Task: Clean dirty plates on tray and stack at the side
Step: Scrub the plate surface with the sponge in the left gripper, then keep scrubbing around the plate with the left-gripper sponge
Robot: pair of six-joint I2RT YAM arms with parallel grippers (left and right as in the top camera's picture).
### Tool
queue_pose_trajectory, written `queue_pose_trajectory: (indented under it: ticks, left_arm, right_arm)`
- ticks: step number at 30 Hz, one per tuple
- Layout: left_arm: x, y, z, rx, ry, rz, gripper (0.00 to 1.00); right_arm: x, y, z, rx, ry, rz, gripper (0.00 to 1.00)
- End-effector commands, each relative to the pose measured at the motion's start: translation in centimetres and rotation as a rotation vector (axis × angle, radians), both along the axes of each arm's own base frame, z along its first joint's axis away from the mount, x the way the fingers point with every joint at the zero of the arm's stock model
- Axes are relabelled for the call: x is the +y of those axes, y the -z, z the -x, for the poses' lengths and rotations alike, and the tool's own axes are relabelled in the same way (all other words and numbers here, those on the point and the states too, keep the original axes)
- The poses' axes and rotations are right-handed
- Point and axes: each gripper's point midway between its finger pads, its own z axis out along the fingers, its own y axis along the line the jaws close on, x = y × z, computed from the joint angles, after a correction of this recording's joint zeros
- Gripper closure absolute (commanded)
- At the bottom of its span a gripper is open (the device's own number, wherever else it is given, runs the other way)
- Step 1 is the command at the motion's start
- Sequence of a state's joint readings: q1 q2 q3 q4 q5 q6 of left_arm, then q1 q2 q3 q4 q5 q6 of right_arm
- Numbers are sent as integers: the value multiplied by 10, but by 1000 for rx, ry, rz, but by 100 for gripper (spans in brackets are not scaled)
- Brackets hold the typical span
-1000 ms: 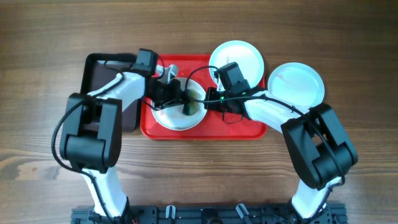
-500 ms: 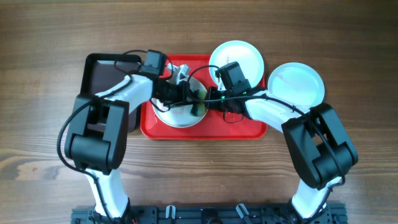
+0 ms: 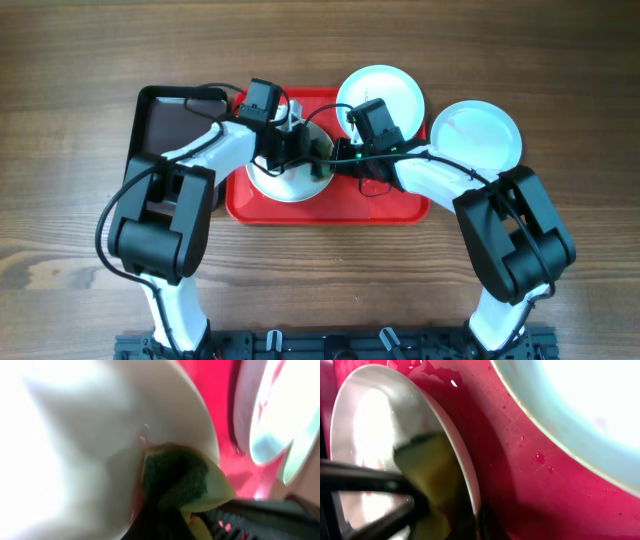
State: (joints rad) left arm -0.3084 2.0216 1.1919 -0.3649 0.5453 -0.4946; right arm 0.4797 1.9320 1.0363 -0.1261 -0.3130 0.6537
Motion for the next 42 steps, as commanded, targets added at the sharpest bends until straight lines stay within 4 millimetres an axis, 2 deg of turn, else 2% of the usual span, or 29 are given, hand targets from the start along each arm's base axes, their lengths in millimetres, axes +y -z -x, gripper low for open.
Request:
queue_pose_trajectory:
  ticks: [1, 5, 8, 11, 16, 17, 20, 28, 32, 39, 42]
  left_arm:
    - [89, 30, -37, -88, -250, -418, 96]
    - [124, 25, -45, -126, -316, -620, 96]
    - [146, 21, -41, -125, -343, -746, 96]
    - [162, 22, -25, -75, -332, -840, 96]
    - [166, 28, 11, 65, -262, -880, 96]
    - [163, 31, 31, 145, -219, -868, 96]
    - [153, 33, 52, 239, -161, -811, 96]
    - [97, 28, 92, 389, 90, -472, 96]
    - [76, 19, 101, 408, 171, -314, 96]
    - [65, 15, 94, 390, 161, -227, 96]
    - [36, -1, 95, 378, 209, -32, 96]
  right_arm:
    - [-3, 14, 7, 42, 1, 14, 96]
    - [-3, 14, 7, 44, 0, 11, 96]
    - [-3, 14, 7, 43, 0, 11, 96]
    - [-3, 14, 7, 43, 0, 11, 96]
    - [-3, 14, 7, 42, 0, 10, 96]
    - [-3, 14, 7, 43, 0, 11, 96]
    - [-3, 14, 7, 43, 0, 11, 96]
    - [-3, 15, 8, 47, -3, 15, 96]
    - [-4, 16, 11, 59, -3, 18, 96]
    - [8, 18, 25, 83, -37, 24, 96]
    - [9, 19, 25, 72, -22, 46, 96]
